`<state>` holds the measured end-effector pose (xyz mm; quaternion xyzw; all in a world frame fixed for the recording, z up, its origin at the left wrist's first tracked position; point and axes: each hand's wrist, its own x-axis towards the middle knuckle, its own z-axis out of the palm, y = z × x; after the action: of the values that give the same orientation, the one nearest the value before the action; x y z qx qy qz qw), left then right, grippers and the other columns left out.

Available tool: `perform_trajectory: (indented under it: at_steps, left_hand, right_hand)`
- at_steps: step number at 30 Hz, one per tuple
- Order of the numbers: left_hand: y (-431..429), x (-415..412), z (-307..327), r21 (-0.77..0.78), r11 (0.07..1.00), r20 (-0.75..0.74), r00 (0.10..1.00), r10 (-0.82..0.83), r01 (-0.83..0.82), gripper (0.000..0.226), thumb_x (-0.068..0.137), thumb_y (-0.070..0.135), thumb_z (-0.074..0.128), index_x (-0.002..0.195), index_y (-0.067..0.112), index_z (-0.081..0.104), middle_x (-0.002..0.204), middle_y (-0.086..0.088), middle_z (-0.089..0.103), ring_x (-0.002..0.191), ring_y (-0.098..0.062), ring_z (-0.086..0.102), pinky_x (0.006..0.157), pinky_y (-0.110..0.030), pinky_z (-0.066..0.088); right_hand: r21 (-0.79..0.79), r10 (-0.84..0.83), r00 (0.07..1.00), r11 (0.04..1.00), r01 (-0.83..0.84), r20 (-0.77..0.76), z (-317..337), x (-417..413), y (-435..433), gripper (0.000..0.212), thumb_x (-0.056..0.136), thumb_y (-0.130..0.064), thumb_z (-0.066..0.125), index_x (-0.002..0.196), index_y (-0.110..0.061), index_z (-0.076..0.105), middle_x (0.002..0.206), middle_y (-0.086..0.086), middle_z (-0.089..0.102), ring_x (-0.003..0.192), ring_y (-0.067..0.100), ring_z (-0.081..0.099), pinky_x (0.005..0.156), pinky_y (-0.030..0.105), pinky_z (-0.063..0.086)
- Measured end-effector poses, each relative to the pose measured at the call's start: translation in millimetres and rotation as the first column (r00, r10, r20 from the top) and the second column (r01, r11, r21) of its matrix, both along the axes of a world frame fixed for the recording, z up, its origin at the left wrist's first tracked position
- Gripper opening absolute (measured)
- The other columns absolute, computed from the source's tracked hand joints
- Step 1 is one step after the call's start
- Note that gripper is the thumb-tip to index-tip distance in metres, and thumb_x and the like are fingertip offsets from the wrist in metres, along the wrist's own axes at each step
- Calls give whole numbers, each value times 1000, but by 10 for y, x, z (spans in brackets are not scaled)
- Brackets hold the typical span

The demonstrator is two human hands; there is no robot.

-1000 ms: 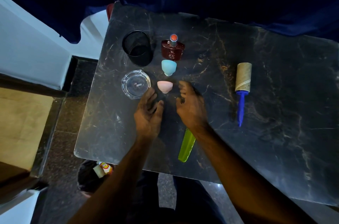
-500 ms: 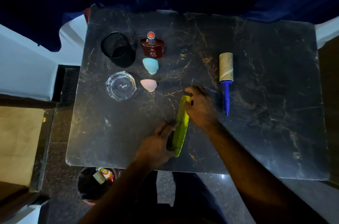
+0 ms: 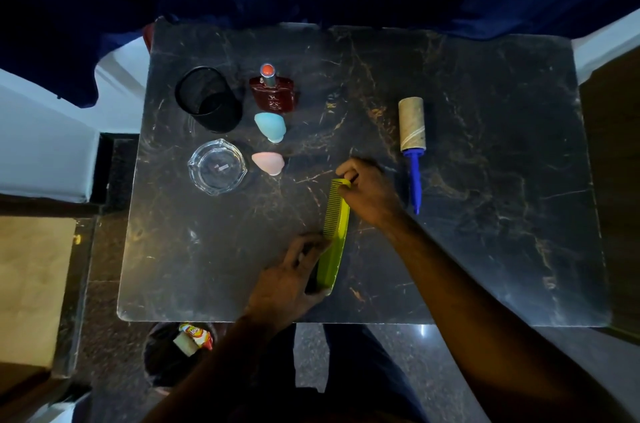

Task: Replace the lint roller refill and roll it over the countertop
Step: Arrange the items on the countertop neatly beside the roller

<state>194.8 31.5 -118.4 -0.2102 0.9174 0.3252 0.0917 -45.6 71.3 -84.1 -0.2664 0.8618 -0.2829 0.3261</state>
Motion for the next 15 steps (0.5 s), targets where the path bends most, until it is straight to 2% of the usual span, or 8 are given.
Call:
perform_trajectory:
  at_steps: [3, 6, 9, 15]
  left_hand:
    - [31, 24, 4, -9, 1000, -6, 1000, 25, -25, 87, 77, 69, 57, 156, 49, 25, 157, 17, 32, 99, -5, 68, 65, -24, 57]
    - [52, 50, -36, 42, 999, 28, 999, 28, -29, 87, 84, 67, 61, 158, 50, 17, 162, 16, 33, 113, -12, 68, 81, -32, 60]
    - [55, 55, -33, 62, 997, 47, 998, 35, -38, 89, 87, 65, 64, 159, 50, 13, 165, 17, 30, 120, -13, 65, 92, -34, 57]
    - [44, 56, -19, 73, 997, 15, 999, 37, -38, 87, 88, 62, 64, 161, 47, 19, 164, 14, 32, 118, -13, 65, 92, -32, 56]
  right_hand:
    - [-51, -13, 999, 999, 14, 34, 26, -6, -6, 19, 76, -10, 69, 91, -22, 68, 89, -5, 69, 84, 14, 67, 82, 45, 57]
    - [-95, -8, 999, 995, 12, 48, 20, 24, 35, 22, 76, -5, 69, 92, -20, 69, 94, -5, 70, 89, 14, 66, 83, 43, 57]
    - [-142, -41, 994, 988, 55, 103, 15, 59, 72, 27, 75, 5, 66, 93, -15, 69, 90, -6, 70, 87, 16, 67, 80, 45, 58]
    - [-176, -74, 984, 979, 103, 161, 33, 73, 93, 31, 75, 10, 61, 96, -11, 69, 88, -6, 70, 88, 21, 69, 81, 46, 59]
